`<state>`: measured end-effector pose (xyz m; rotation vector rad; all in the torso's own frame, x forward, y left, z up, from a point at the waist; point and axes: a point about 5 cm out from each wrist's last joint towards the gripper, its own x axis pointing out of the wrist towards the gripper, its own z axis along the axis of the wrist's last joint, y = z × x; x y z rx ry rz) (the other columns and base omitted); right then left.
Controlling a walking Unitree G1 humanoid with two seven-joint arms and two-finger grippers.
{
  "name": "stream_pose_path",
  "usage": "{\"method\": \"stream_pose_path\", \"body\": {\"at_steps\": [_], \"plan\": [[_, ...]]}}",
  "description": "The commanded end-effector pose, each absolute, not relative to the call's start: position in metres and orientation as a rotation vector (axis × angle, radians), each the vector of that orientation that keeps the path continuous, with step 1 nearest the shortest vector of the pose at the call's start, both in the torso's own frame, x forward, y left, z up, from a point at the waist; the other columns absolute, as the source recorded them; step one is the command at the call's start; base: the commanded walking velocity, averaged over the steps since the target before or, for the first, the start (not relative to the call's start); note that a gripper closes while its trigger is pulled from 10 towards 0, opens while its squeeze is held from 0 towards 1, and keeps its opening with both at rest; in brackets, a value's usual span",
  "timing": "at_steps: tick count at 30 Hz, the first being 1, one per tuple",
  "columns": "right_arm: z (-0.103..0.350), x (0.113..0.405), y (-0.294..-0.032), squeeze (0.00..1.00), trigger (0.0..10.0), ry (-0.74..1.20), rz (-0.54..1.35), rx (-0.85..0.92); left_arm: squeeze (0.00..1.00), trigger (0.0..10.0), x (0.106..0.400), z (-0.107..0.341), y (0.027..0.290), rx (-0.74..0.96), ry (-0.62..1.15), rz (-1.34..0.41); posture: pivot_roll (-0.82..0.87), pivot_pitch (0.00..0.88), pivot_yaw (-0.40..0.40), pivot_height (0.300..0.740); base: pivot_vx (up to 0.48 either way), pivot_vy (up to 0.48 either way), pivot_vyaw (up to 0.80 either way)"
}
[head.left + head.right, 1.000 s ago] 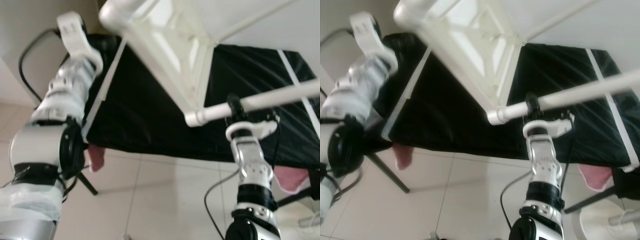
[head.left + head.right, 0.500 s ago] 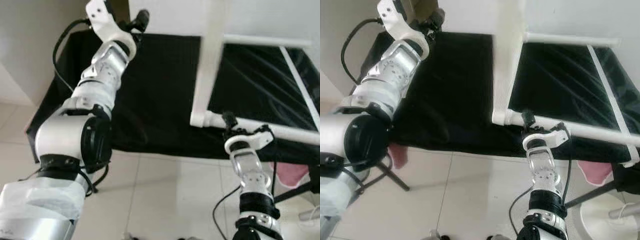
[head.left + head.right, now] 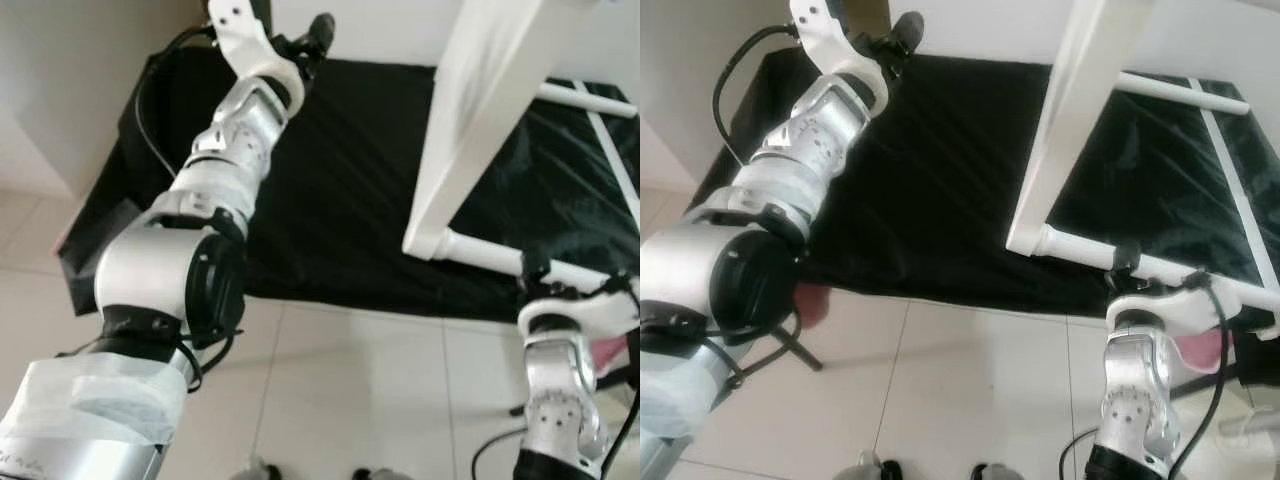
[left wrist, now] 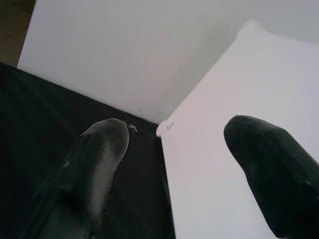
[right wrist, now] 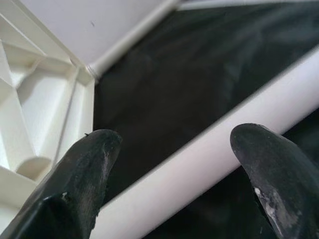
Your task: Building children table
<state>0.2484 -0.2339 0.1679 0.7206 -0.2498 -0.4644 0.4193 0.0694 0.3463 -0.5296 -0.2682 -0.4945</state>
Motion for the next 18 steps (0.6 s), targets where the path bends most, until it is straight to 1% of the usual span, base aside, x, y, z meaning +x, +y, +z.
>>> {"method": "stream_pose_path", "body": {"at_steps": [1,5,9,12,13,15,17,18], "plan": [[0.128,0.226,-0.206,0.00,10.0,-0.084,-0.487,0.718,0.00,10.0,0.413,0.354,0.060,-0.477,-0.328,-0.678,-0.05,0.138,0.007,0.740,0.000,0.000,0.00],[0.159,0.244,-0.207,0.00,10.0,-0.181,-0.426,0.482,0.00,10.0,0.413,0.348,0.060,-0.443,-0.320,-0.694,-0.04,0.129,0.002,0.740,0.000,0.000,0.00],[0.168,0.251,-0.204,0.00,10.0,-0.205,-0.409,0.416,0.00,10.0,0.412,0.344,0.060,-0.407,-0.320,-0.702,-0.03,0.123,-0.002,0.740,0.000,0.000,0.00],[0.177,0.266,-0.205,0.00,10.0,-0.234,-0.395,0.331,0.00,10.0,0.412,0.328,0.065,-0.294,-0.313,-0.715,-0.03,0.117,-0.006,0.740,0.000,0.000,0.00],[0.180,0.270,-0.206,0.00,10.0,-0.246,-0.393,0.272,0.00,10.0,0.412,0.321,0.067,-0.246,-0.305,-0.722,-0.02,0.114,-0.008,0.740,0.000,0.000,0.00],[0.180,0.270,-0.206,0.00,10.0,-0.246,-0.393,0.272,0.00,10.0,0.412,0.321,0.067,-0.246,-0.305,-0.722,-0.02,0.114,-0.008,0.740,0.000,0.000,0.00],[0.183,0.279,-0.211,0.00,10.0,-0.266,-0.395,0.170,0.00,10.0,0.409,0.294,0.076,-0.122,-0.284,-0.747,-0.01,0.110,-0.006,0.740,0.000,0.000,0.00],[0.183,0.279,-0.211,0.00,10.0,-0.266,-0.395,0.170,0.00,10.0,0.409,0.294,0.076,-0.122,-0.284,-0.747,-0.01,0.110,-0.006,0.740,0.000,0.000,0.00]]}}
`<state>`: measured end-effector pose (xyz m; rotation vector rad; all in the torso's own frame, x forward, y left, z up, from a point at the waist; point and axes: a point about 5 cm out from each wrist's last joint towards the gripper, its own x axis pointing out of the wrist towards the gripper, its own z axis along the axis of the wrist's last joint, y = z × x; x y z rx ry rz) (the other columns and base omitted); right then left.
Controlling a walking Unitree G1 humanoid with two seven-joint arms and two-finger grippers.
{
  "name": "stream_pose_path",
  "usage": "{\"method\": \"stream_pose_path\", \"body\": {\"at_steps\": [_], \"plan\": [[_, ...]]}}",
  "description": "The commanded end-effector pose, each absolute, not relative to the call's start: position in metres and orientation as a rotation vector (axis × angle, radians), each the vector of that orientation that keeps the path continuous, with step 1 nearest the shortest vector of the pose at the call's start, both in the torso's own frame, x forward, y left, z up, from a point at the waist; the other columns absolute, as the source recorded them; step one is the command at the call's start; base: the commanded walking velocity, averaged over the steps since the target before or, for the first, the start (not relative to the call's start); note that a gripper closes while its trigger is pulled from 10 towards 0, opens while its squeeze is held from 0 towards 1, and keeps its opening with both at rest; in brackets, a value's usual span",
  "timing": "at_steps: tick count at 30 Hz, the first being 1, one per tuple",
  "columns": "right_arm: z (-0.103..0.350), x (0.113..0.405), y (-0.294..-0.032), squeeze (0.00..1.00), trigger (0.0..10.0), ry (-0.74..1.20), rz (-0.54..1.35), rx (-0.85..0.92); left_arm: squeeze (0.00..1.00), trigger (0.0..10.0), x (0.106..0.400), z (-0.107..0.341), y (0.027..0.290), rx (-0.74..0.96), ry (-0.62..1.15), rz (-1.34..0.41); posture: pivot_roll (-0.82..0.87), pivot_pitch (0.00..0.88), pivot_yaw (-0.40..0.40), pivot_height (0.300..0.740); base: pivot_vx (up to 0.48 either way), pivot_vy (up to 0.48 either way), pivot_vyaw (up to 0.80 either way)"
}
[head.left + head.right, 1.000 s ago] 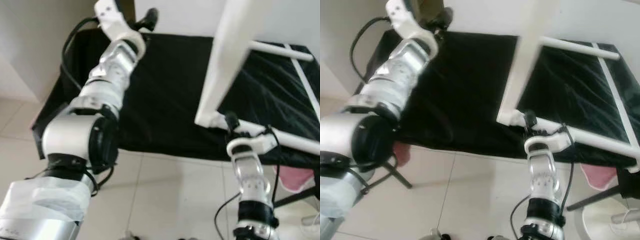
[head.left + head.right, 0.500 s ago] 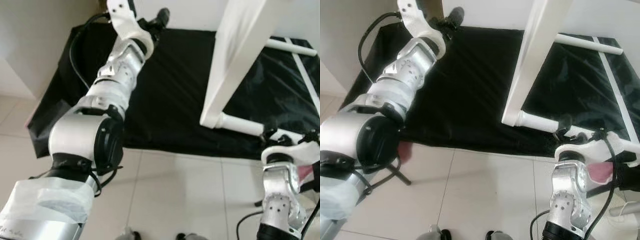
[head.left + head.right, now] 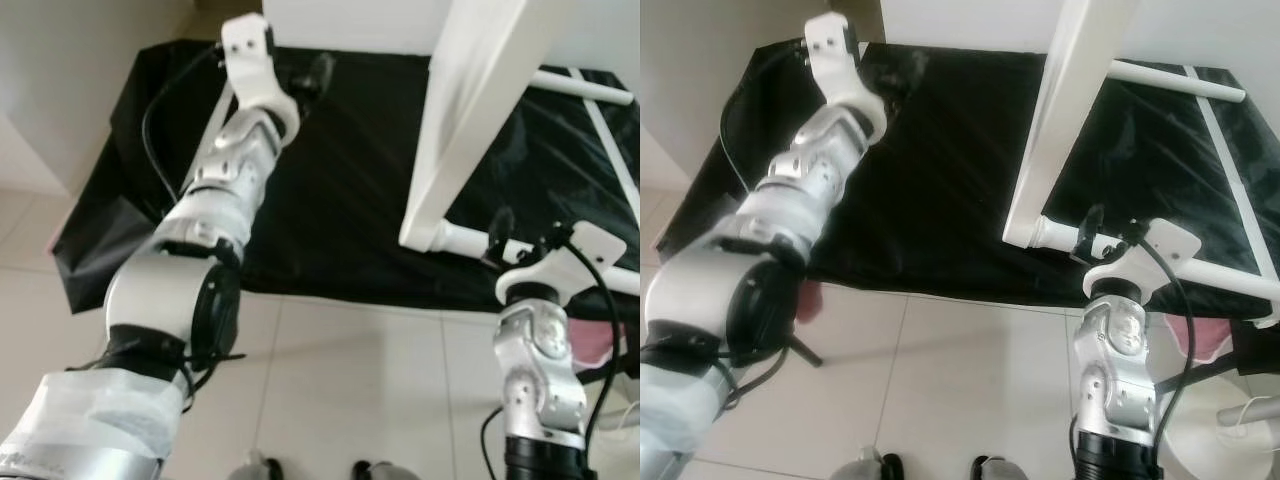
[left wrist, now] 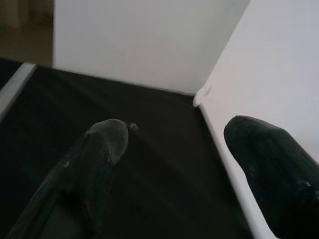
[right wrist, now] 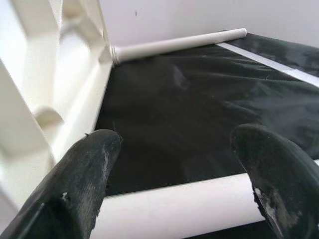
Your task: Building children table
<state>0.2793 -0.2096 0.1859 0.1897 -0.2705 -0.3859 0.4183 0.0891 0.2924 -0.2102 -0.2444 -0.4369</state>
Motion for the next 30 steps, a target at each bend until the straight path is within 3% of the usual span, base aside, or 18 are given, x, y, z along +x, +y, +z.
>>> {"method": "stream_pose_path", "body": {"at_steps": [1,7,21,25,30], "plan": [[0.184,0.283,-0.213,0.00,10.0,-0.279,-0.397,0.138,0.00,10.0,0.406,0.282,0.081,-0.074,-0.276,-0.753,0.00,0.107,-0.005,0.740,0.000,0.000,0.00],[0.189,0.288,-0.218,0.00,10.0,-0.305,-0.395,0.097,0.00,10.0,0.396,0.257,0.094,-0.027,-0.286,-0.750,0.01,0.100,-0.007,0.740,0.000,0.000,0.00],[0.168,0.288,-0.209,0.00,10.0,-0.289,-0.340,-0.011,0.00,10.0,0.372,0.220,0.127,0.041,-0.369,-0.514,0.00,0.083,-0.004,0.740,0.000,0.000,0.00],[0.157,0.283,-0.210,0.00,10.0,-0.291,-0.335,-0.027,0.00,10.0,0.357,0.200,0.154,-0.088,-0.358,-0.350,-0.03,0.061,0.013,0.740,0.000,0.000,0.00],[0.152,0.281,-0.207,0.00,10.0,-0.289,-0.326,-0.013,0.00,10.0,0.337,0.188,0.165,-0.110,-0.379,-0.290,-0.04,0.056,0.029,0.740,0.000,0.000,0.00]]}}
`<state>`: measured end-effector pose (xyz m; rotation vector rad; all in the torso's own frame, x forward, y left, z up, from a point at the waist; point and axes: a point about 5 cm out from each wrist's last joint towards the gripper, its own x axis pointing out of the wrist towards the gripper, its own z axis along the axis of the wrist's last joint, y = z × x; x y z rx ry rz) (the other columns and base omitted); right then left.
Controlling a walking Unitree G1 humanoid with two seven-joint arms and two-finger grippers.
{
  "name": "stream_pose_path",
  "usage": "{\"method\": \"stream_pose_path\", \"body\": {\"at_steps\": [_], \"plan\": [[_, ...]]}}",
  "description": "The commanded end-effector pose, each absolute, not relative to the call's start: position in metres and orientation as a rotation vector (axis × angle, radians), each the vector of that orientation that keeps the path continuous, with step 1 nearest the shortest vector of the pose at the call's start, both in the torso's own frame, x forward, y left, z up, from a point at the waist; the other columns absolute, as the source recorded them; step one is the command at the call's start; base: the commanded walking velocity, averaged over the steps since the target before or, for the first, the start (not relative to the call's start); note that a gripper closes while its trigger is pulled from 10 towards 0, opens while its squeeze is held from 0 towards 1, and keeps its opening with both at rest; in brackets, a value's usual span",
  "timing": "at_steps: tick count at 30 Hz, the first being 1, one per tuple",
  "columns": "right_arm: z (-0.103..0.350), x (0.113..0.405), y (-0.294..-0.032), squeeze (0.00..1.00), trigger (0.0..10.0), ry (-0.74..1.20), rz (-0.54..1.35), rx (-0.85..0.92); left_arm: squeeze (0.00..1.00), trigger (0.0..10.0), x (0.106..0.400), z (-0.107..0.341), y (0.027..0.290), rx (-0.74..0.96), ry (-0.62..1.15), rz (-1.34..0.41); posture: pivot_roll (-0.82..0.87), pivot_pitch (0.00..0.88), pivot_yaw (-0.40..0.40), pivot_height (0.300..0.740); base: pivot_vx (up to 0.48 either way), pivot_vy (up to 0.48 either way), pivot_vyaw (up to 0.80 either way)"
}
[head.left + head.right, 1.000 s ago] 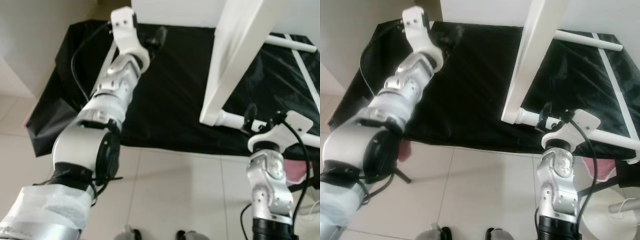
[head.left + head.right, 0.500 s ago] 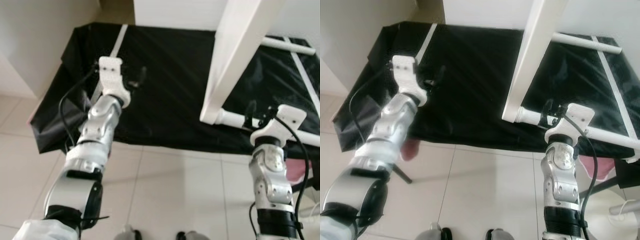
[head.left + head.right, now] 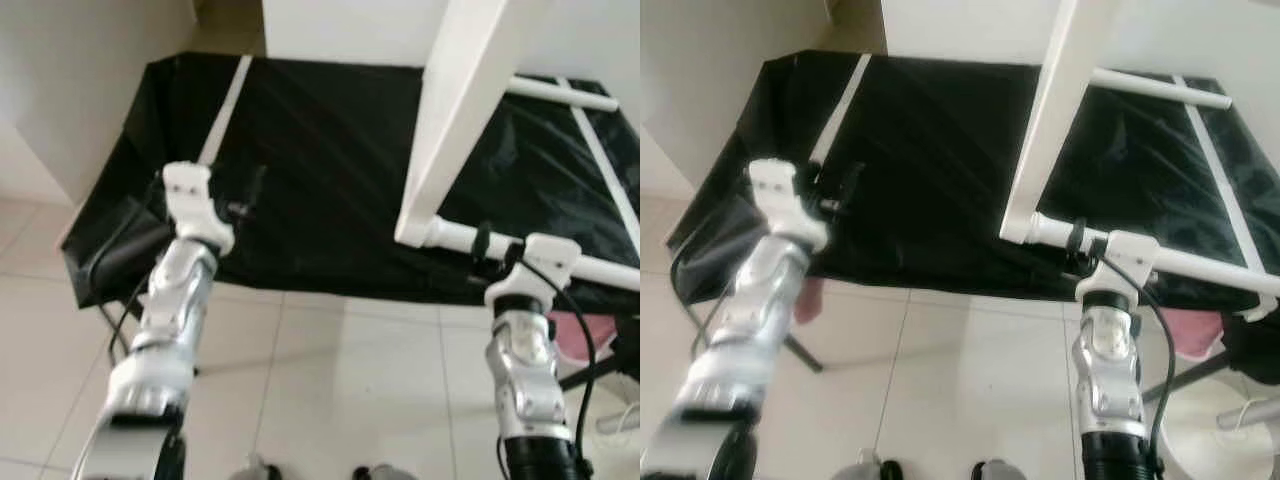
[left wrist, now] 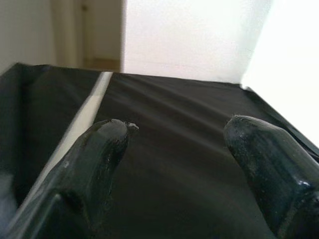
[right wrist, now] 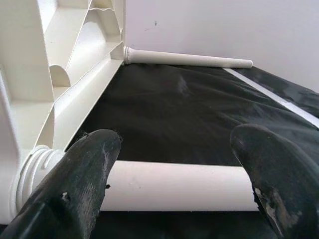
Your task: Building children table
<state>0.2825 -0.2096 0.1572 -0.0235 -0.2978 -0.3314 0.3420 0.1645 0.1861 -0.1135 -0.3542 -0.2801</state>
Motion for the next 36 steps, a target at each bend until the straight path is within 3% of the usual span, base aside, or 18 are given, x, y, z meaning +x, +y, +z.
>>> {"method": "stream_pose_path", "body": {"at_steps": [1,13,23,24,26,27,28,29,30,31,32,33,34,35,36], "plan": [[0.151,0.279,-0.207,0.00,10.0,-0.287,-0.329,-0.017,0.00,10.0,0.332,0.183,0.167,-0.106,-0.383,-0.275,-0.04,0.056,0.030,0.740,0.000,0.000,0.00],[0.144,0.281,-0.204,0.00,10.0,-0.282,-0.306,-0.030,0.00,10.0,0.295,0.154,0.173,-0.002,-0.330,-0.314,-0.03,0.065,0.028,0.740,0.000,0.000,0.00],[0.142,0.297,-0.192,0.00,10.0,-0.256,-0.165,-0.038,0.00,10.0,0.273,0.146,0.130,0.135,-0.291,-0.609,0.01,0.072,-0.010,0.740,0.000,0.000,0.00],[0.140,0.297,-0.190,0.21,10.0,-0.246,-0.149,-0.032,0.00,10.0,0.272,0.146,0.125,0.147,-0.294,-0.630,0.01,0.072,-0.015,0.740,0.000,0.000,0.00],[0.139,0.297,-0.189,0.21,10.0,-0.241,-0.144,-0.028,0.00,10.0,0.272,0.147,0.122,0.148,-0.296,-0.637,0.01,0.072,-0.018,0.740,0.000,0.000,0.00],[0.139,0.297,-0.185,1.00,10.0,-0.240,-0.124,-0.025,0.00,10.0,0.272,0.148,0.118,0.138,-0.301,-0.650,0.01,0.069,-0.025,0.740,0.000,0.000,0.00],[0.139,0.297,-0.185,1.00,10.0,-0.240,-0.124,-0.025,0.00,10.0,0.272,0.148,0.118,0.138,-0.301,-0.650,0.01,0.069,-0.025,0.740,0.000,0.000,0.00],[0.138,0.298,-0.182,1.00,10.0,-0.240,-0.103,-0.020,0.71,10.0,0.273,0.149,0.116,0.116,-0.298,-0.653,0.02,0.067,-0.030,0.740,0.000,0.000,0.00],[0.138,0.300,-0.179,1.00,10.0,-0.237,-0.080,-0.015,1.00,10.0,0.273,0.151,0.112,0.104,-0.304,-0.662,0.02,0.067,-0.032,0.740,0.000,0.000,0.00],[0.138,0.301,-0.176,0.87,10.0,-0.235,-0.058,-0.011,1.00,10.0,0.273,0.152,0.110,0.102,-0.303,-0.671,0.02,0.067,-0.032,0.740,0.000,0.000,0.00],[0.137,0.303,-0.174,0.00,10.0,-0.228,-0.040,-0.011,1.00,10.0,0.274,0.154,0.107,0.119,-0.301,-0.677,0.03,0.067,-0.037,0.740,0.000,0.000,0.00],[0.137,0.303,-0.174,0.00,10.0,-0.228,-0.040,-0.011,1.00,10.0,0.274,0.154,0.107,0.119,-0.301,-0.677,0.03,0.067,-0.037,0.740,0.000,0.000,0.00],[0.137,0.305,-0.173,0.00,10.0,-0.222,-0.027,-0.012,0.80,10.0,0.274,0.156,0.105,0.122,-0.306,-0.681,0.03,0.066,-0.039,0.740,0.000,0.000,0.00],[0.137,0.305,-0.173,0.00,10.0,-0.222,-0.027,-0.012,0.80,10.0,0.274,0.156,0.105,0.122,-0.306,-0.681,0.03,0.066,-0.039,0.740,0.000,0.000,0.00],[0.137,0.306,-0.172,0.00,10.0,-0.222,-0.016,-0.016,0.00,10.0,0.274,0.158,0.104,0.116,-0.308,-0.683,0.03,0.066,-0.039,0.740,0.000,0.000,0.00]]}}
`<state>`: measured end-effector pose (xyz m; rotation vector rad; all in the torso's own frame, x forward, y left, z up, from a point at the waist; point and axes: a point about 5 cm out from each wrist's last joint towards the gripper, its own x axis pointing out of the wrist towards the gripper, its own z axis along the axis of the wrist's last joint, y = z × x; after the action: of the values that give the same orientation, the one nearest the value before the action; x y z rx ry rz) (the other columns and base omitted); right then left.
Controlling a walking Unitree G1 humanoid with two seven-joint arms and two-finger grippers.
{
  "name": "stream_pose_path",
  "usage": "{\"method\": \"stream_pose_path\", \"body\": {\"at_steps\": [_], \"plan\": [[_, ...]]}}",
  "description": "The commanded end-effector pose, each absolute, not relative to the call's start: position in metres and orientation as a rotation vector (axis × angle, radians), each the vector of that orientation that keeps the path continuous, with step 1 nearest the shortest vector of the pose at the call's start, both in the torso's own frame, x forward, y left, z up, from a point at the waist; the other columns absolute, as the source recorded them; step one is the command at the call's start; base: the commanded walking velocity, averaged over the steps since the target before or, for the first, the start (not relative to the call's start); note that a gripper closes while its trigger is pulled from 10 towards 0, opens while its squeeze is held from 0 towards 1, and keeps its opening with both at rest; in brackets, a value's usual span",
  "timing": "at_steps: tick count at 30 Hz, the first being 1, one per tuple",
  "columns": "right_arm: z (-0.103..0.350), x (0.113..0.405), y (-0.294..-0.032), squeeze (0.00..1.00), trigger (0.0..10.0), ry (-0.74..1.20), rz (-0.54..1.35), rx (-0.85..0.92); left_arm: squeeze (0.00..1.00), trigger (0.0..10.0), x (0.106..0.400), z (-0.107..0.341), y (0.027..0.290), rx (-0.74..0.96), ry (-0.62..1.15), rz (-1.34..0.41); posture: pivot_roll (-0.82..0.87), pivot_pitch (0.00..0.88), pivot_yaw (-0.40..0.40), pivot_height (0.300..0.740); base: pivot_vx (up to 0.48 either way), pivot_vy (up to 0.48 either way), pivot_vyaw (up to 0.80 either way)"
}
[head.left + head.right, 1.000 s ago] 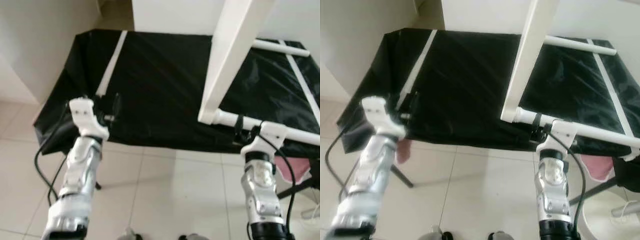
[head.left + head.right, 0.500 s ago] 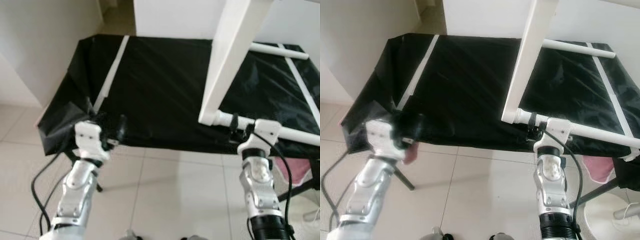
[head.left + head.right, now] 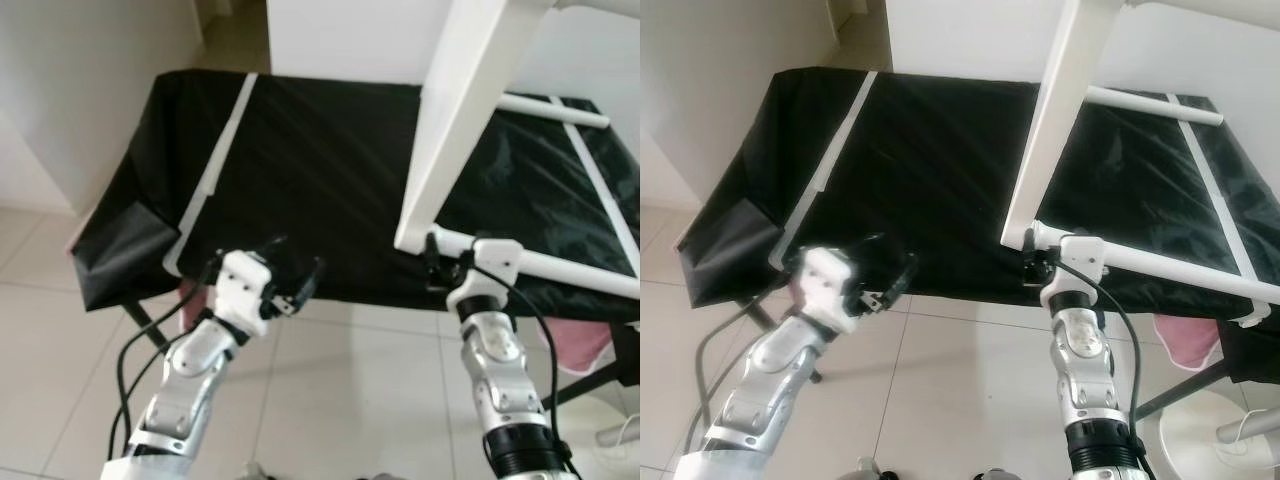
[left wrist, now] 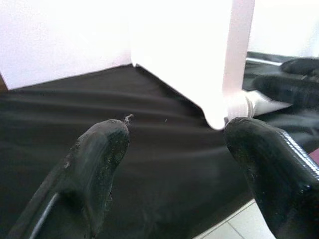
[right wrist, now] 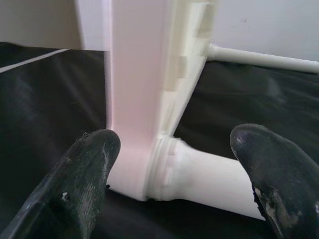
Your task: Building children table
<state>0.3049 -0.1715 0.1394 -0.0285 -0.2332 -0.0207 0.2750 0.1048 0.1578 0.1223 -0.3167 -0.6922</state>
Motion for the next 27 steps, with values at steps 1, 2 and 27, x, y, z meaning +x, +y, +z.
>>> {"method": "stream_pose_path", "body": {"at_steps": [1,2,27], "plan": [[0.136,0.308,-0.169,0.00,10.0,-0.218,-0.002,-0.016,0.00,10.0,0.274,0.161,0.101,0.081,-0.306,-0.692,0.04,0.068,-0.042,0.740,0.000,0.000,0.00],[0.135,0.311,-0.166,0.00,10.0,-0.213,0.010,-0.014,0.00,10.0,0.272,0.163,0.098,0.050,-0.295,-0.715,0.04,0.068,-0.042,0.740,0.000,0.000,0.00],[0.157,0.363,-0.133,0.00,10.0,-0.204,-0.125,0.073,0.00,10.0,0.242,0.175,0.077,0.064,-0.245,-0.904,0.10,0.149,-0.051,0.740,0.000,0.000,0.00]]}}
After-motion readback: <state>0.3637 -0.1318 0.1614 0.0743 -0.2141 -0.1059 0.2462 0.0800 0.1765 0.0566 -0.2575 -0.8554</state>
